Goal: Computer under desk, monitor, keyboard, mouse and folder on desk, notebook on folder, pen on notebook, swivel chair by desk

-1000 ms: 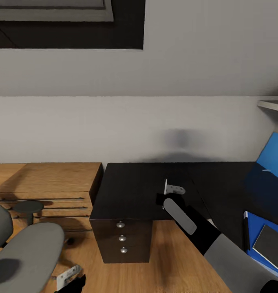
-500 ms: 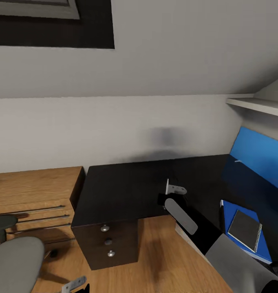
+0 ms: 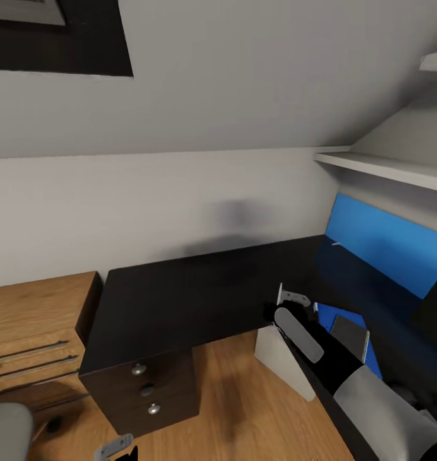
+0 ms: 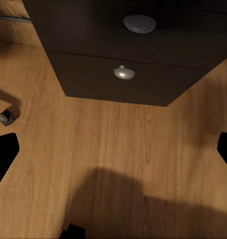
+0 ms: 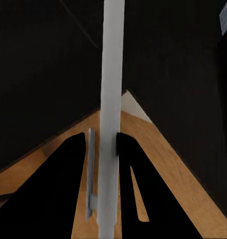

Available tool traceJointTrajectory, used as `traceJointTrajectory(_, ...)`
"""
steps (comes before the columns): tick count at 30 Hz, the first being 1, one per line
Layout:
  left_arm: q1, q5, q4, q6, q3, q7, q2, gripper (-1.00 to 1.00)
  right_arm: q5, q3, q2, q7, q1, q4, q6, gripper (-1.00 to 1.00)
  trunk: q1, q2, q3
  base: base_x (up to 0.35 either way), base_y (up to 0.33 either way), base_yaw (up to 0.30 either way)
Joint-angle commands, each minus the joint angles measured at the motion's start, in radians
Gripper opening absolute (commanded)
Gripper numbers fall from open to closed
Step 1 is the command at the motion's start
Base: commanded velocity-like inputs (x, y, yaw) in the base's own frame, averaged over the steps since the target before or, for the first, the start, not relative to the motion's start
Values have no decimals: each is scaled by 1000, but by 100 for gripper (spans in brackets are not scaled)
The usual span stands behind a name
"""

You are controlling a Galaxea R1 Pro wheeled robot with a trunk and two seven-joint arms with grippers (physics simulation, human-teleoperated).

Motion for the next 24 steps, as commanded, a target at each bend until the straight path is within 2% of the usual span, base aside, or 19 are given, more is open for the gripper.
traceJointTrajectory(1, -1, 10, -1, -6, -8, 9, 2, 100, -5, -7, -2, -6, -2, 3, 5, -100, 0, -1, -1, 0, 0, -292)
traceJointTrajectory(3, -1, 10, -1, -6, -8, 9, 2, 100, -4, -32, -4, -4, -2, 19, 7, -100, 0, -1, 0, 0, 0, -292)
traceJointTrajectory(8, -1, 10, -1, -6, -7, 9, 1, 100, -3, -65, -9, 8, -2, 62, 9, -100, 0, -1, 3, 0, 0, -292)
traceJointTrajectory(12, -1, 10, -1, -6, -7, 9, 1, 100, -1, -80, -31, 35, -3, 102, 10, -100, 0, -1, 6, 0, 0, -292)
traceJointTrajectory(18, -1, 10, -1, -6, -7, 9, 1, 100, 1, -88, -72, 118, -5, 161, 10, -100, 0, -1, 10, 0, 0, -291)
traceJointTrajectory(24, -1, 11, -1, -6, -7, 9, 0, 100, 2, -90, -87, 153, -7, 218, 10, -100, 0, -1, 14, 0, 0, -289)
